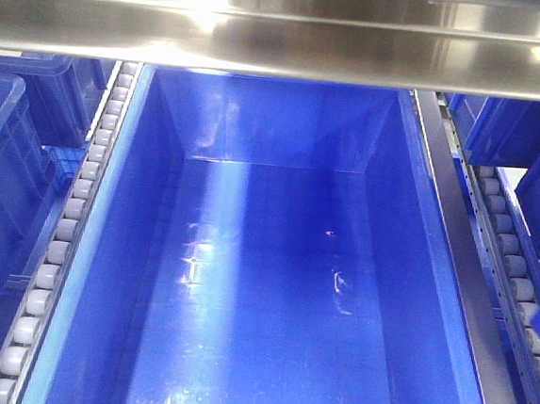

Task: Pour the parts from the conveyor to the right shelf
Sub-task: 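Extend the right gripper holding the bottle down into the blue bin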

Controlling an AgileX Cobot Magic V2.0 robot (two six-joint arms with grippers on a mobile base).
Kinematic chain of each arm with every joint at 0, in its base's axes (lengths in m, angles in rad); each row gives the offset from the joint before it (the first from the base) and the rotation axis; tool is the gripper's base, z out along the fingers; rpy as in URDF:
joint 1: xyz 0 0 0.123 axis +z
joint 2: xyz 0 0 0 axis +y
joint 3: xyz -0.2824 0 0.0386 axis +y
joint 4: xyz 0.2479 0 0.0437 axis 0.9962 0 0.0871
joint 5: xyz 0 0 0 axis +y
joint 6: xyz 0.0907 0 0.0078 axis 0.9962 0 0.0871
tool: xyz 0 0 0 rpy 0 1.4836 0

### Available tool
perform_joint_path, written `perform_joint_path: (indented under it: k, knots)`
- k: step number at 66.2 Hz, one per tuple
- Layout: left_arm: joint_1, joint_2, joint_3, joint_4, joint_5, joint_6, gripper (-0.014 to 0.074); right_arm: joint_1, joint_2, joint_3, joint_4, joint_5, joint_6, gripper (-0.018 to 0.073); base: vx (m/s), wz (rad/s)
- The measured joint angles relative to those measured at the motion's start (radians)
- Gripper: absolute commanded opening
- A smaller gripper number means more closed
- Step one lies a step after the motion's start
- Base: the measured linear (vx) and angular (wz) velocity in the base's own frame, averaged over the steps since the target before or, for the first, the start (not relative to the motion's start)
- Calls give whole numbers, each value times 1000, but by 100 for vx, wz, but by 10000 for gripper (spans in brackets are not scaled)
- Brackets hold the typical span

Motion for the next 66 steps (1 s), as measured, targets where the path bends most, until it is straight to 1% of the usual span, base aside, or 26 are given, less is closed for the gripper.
perform_joint_path:
  k: [8,16,20,24,31,38,45,54,66]
  knots:
    - [0,0,0,0,0,0,-6,0,160,-102,-30,35,51,-5,0,0]
    - [0,0,0,0,0,0,-6,0,338,-213,-52,87,83,-5,0,0]
    - [0,0,0,0,0,0,-6,14,420,-266,-62,112,89,-5,0,0]
    - [0,0,0,0,0,0,-6,56,494,-317,-73,137,93,-5,0,0]
    - [0,0,0,0,0,0,-6,168,614,-400,-92,182,112,-5,0,0]
    - [0,0,0,0,0,0,-6,263,742,-478,-124,226,161,-5,0,0]
    - [0,0,0,0,0,0,-6,336,875,-554,-148,268,204,-5,0,0]
    - [0,0,0,0,0,0,-6,403,1056,-660,-164,327,235,-5,0,0]
    - [0,0,0,0,0,0,-6,454,1268,-785,-170,389,239,-5,0,0]
